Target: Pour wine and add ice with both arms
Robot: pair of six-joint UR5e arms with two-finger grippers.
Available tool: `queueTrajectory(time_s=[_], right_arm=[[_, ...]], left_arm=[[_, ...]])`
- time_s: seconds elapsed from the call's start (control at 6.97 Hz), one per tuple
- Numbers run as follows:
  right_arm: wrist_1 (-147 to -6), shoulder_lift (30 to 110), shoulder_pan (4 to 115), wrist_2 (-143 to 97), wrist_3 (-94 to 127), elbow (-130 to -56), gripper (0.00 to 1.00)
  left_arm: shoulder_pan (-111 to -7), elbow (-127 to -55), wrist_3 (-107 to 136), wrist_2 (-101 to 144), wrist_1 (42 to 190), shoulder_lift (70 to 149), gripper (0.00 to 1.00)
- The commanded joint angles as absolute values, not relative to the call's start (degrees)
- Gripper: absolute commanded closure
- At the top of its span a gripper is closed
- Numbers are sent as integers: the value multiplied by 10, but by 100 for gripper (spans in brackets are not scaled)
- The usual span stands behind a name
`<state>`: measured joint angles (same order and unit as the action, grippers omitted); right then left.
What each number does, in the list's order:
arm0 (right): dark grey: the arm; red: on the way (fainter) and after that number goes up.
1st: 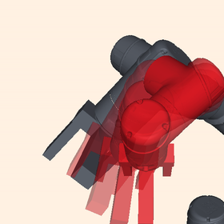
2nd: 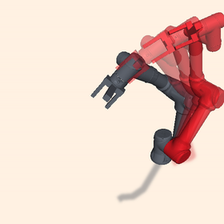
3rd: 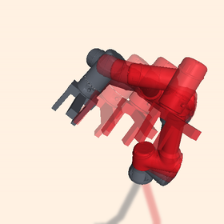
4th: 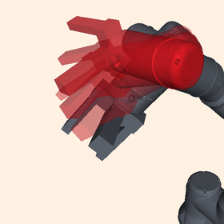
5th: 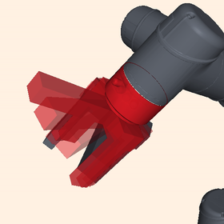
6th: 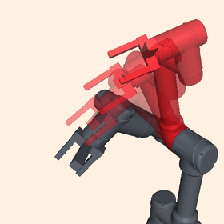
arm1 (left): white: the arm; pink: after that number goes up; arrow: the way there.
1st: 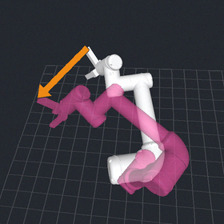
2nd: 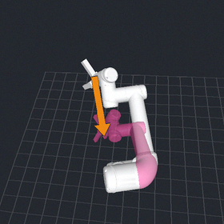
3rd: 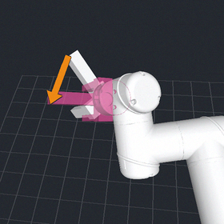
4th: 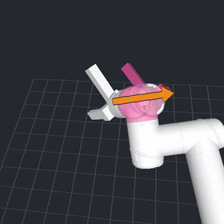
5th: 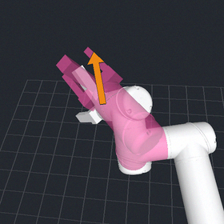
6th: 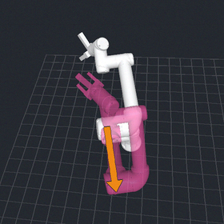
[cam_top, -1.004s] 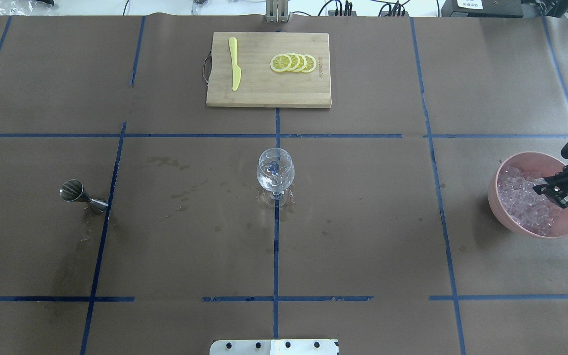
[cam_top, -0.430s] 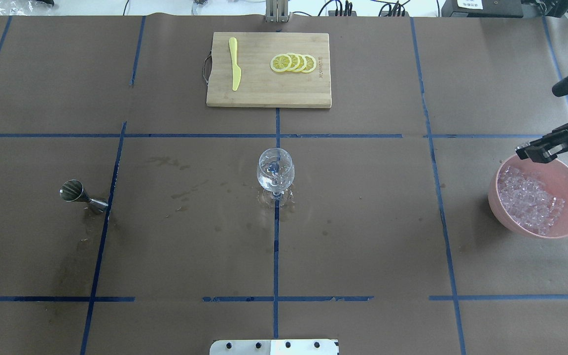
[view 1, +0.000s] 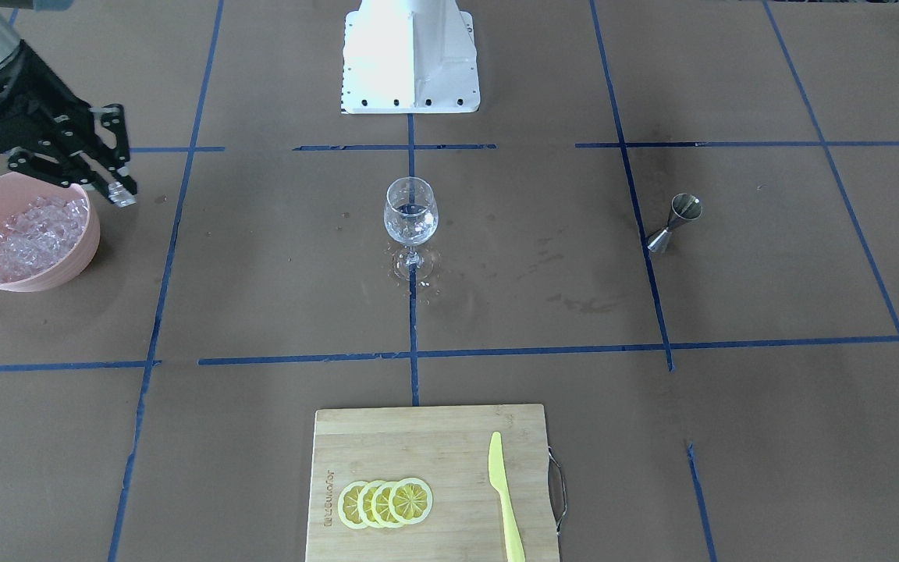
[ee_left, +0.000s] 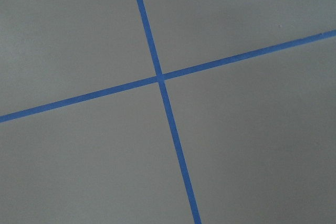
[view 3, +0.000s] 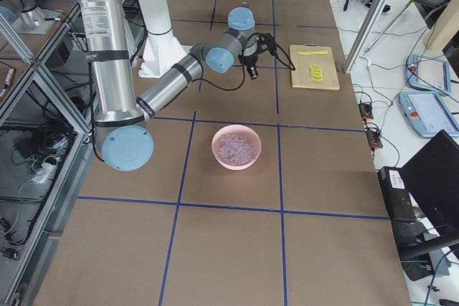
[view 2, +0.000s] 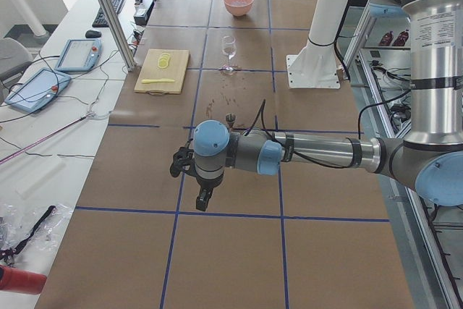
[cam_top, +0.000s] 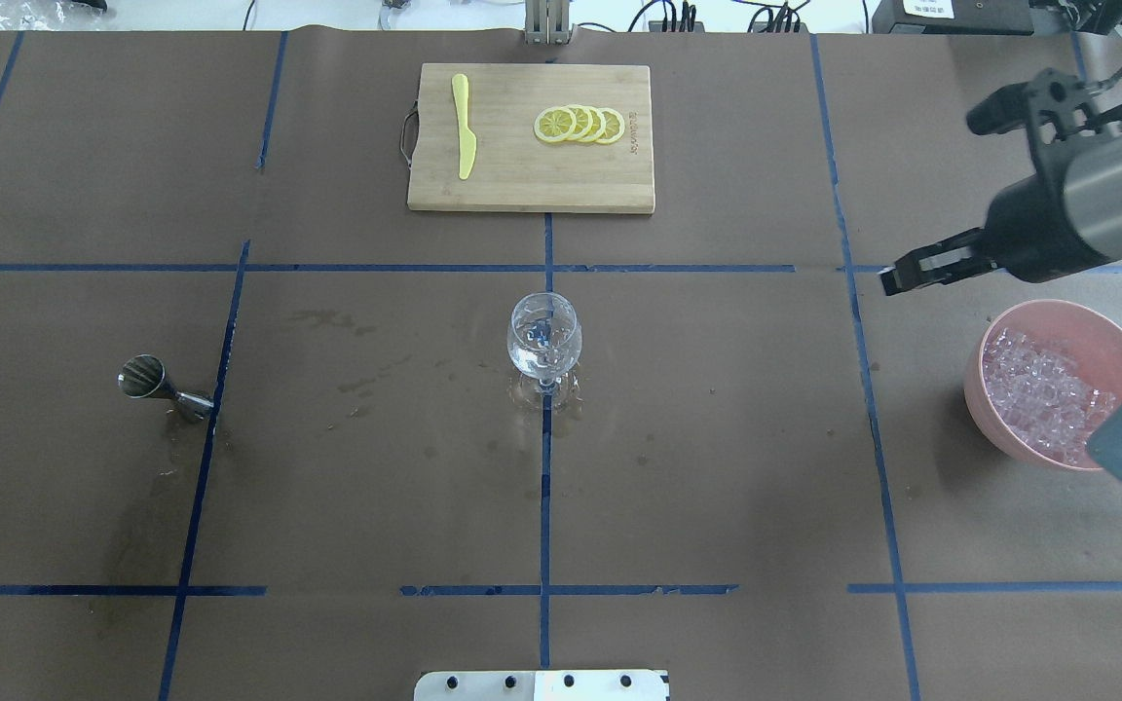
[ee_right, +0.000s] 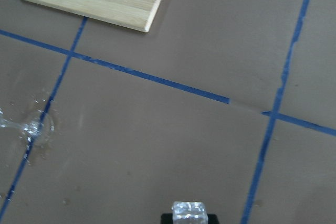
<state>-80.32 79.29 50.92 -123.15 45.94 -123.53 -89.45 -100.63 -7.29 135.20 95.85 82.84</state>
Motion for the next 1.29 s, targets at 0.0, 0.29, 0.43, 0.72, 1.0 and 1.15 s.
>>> queueTrajectory(time_s=[0.0,0.29,0.43,0.72,1.0,1.15], right_arm=[[-953,632,404,-1125,589,-1238,100],[-1045,516,324,-1031,661,-1203,100],[-1047,471,321,-1023,668,-1158,100],[-1049,436,309,-997,668,-1122,100],[-1061,429,272,-949,669,-1107,100],[-1070,429,265,-946,671,-1107,100]], left_arm=[[-894,-1005,-73,1352,960,828,0],[-894,-1005,-73,1349,960,828,0],[-894,-1005,-73,1350,961,827,0],[-894,-1005,-73,1350,961,827,0],[-894,-1005,-73,1350,962,828,0],[-894,-1006,-73,1350,962,828,0]])
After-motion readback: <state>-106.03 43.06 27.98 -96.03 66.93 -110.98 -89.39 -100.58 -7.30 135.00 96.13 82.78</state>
